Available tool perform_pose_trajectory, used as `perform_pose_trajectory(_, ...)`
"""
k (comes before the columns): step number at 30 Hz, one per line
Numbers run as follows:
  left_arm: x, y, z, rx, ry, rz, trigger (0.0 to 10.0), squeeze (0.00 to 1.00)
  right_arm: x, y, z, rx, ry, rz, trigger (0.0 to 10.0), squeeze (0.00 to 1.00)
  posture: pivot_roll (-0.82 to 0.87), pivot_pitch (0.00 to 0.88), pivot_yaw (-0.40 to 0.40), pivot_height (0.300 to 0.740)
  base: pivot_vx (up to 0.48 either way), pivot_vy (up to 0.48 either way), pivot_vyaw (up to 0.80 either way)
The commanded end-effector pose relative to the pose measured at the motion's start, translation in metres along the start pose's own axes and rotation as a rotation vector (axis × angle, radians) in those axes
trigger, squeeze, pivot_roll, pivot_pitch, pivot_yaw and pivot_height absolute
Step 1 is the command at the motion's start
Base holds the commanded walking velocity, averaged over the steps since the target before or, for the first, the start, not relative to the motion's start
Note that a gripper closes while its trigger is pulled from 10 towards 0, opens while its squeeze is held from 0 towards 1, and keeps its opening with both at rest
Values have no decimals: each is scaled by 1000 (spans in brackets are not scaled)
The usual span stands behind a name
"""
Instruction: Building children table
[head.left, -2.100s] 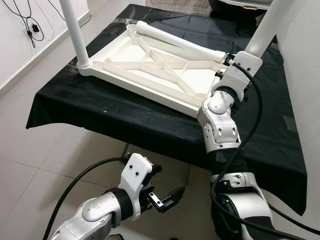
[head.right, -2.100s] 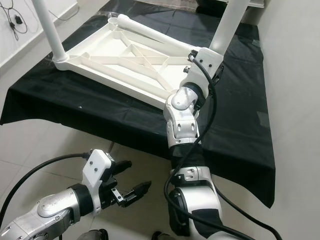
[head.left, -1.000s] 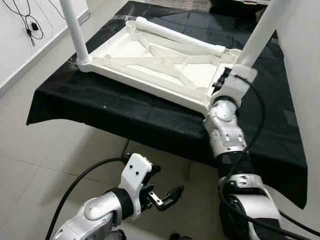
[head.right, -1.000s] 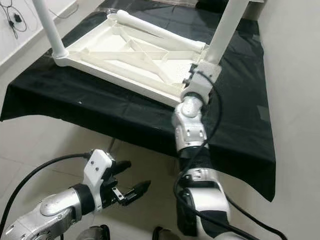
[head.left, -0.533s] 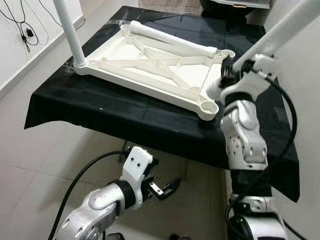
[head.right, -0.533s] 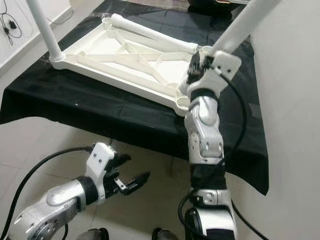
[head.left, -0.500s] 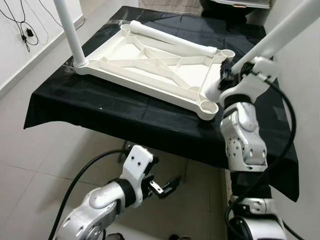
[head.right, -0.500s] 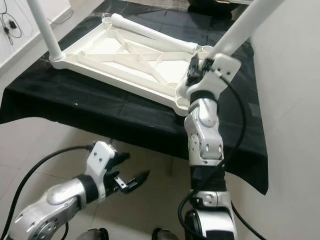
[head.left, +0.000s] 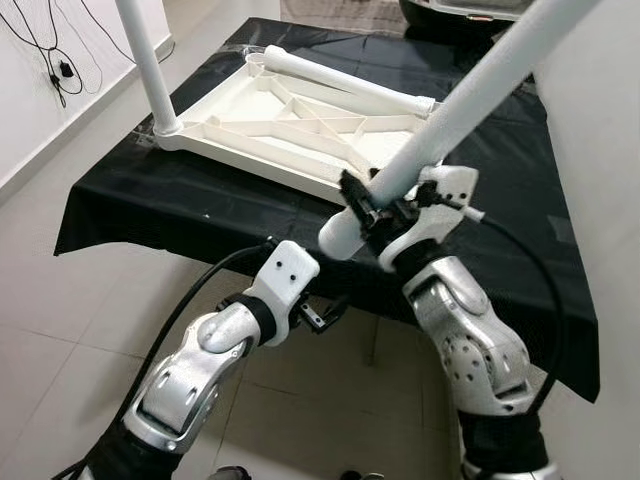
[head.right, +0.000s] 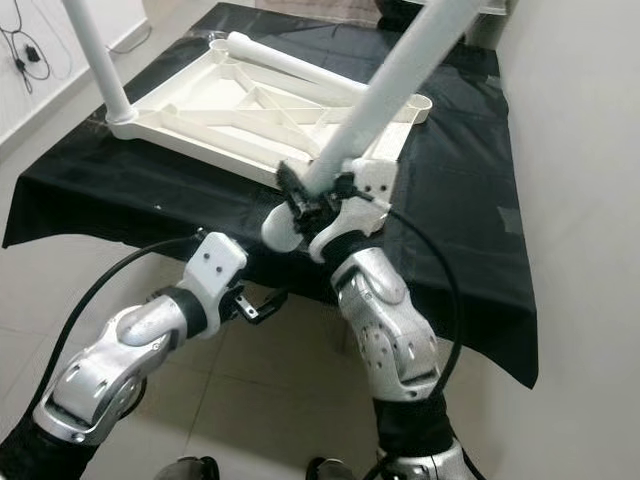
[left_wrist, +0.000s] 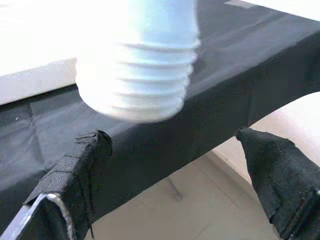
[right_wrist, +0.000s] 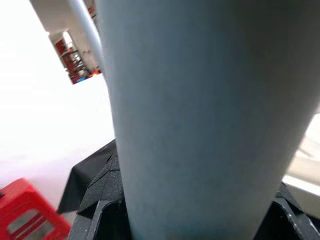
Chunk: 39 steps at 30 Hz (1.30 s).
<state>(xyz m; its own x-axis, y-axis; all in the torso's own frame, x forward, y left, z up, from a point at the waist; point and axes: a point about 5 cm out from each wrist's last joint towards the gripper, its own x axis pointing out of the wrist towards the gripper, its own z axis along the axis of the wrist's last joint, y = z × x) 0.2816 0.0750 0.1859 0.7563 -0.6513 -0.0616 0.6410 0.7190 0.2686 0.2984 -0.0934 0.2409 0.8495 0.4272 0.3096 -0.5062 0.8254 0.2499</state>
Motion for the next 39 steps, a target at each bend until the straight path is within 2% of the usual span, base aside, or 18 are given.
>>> perform_pose_trajectory(1,4,-6,-2,9,-1,-30,10000,0,-5,6,1,9,4,39,0,0,143,137,-55,740,0,0,0)
perform_pose_trajectory(8,12,-11,-1,68,-32,-59,10000,0,-13,19,-11,39,67,101,0,0,140,133,-51,740,0,0,0)
perform_pose_trajectory(14,14,-10,-1,87,-40,-58,10000,0,-18,19,-19,44,115,114,0,0,143,129,-55,740,0,0,0)
perform_pose_trajectory(27,13,-9,-3,129,-51,-39,10000,0,-21,10,-23,15,143,77,0,0,142,134,-54,740,0,0,0)
perform_pose_trajectory(32,14,-14,-1,163,-74,-56,10000,0,-24,10,-27,-7,171,83,0,0,140,138,-56,740,0,0,0)
perform_pose_trajectory(39,13,-9,-1,238,-82,22,10000,0,-24,1,-29,-40,179,32,0,0,140,144,-56,740,0,0,0)
